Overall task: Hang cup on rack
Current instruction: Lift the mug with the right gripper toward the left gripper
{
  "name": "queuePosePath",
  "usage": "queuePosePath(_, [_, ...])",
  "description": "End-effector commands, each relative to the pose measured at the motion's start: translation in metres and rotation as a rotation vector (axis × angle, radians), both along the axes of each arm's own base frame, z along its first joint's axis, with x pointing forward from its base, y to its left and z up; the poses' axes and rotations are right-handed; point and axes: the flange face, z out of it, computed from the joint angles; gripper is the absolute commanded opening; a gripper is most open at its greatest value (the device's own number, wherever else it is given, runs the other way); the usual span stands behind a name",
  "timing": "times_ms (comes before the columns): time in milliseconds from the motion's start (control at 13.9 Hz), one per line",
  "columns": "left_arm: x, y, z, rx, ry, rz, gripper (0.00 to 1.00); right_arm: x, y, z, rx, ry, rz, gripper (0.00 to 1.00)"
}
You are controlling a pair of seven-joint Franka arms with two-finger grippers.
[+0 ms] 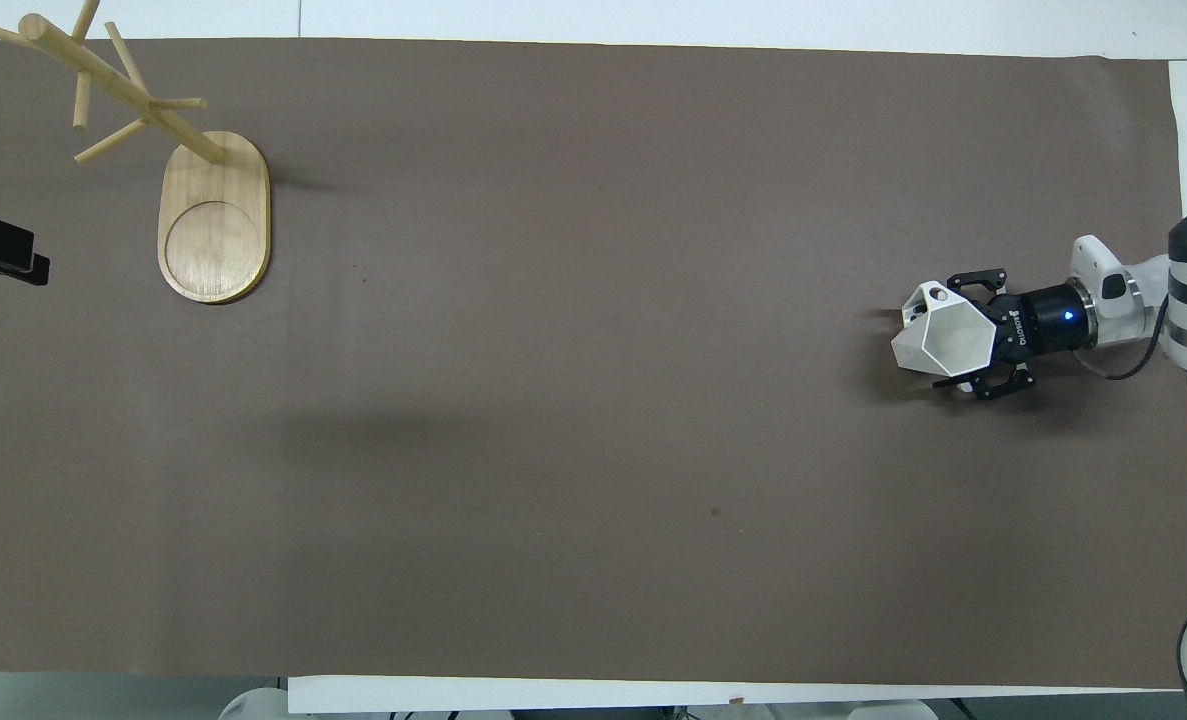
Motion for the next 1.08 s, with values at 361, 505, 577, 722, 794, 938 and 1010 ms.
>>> queuePosePath(361, [-0.009,-0.001,0.001,-0.010,0.005,-0.014,1.00,-0.003,0.032,0.007,0.024,-0.016,0.033,0.88])
queuePosePath(505, [-0.009,-0.003,0.002,-0.011,-0.001,-0.016,1.00,0.006,0.058,0.012,0.037,-0.028,0.062,0.53])
queuePosePath(577, [-0.010,-0.004,0.001,-0.010,0.005,-0.017,1.00,0.014,0.073,0.025,0.031,-0.038,0.066,0.36])
queuePosePath(722, [-0.011,-0.003,0.001,-0.010,0.013,-0.014,1.00,0.029,0.099,0.051,-0.042,-0.005,0.053,0.19])
queuePosePath(794, [-0.011,-0.003,0.001,-0.010,0.013,-0.016,1.00,0.036,0.123,0.063,-0.040,0.025,0.046,0.19])
queuePosePath(938, [-0.010,-0.005,0.000,-0.010,0.006,-0.016,1.00,0.049,0.196,0.083,0.006,0.073,0.031,0.19])
queuePosePath(1010, [-0.009,-0.009,0.000,-0.010,-0.004,-0.005,1.00,0.058,0.228,0.091,0.006,0.084,-0.012,0.20])
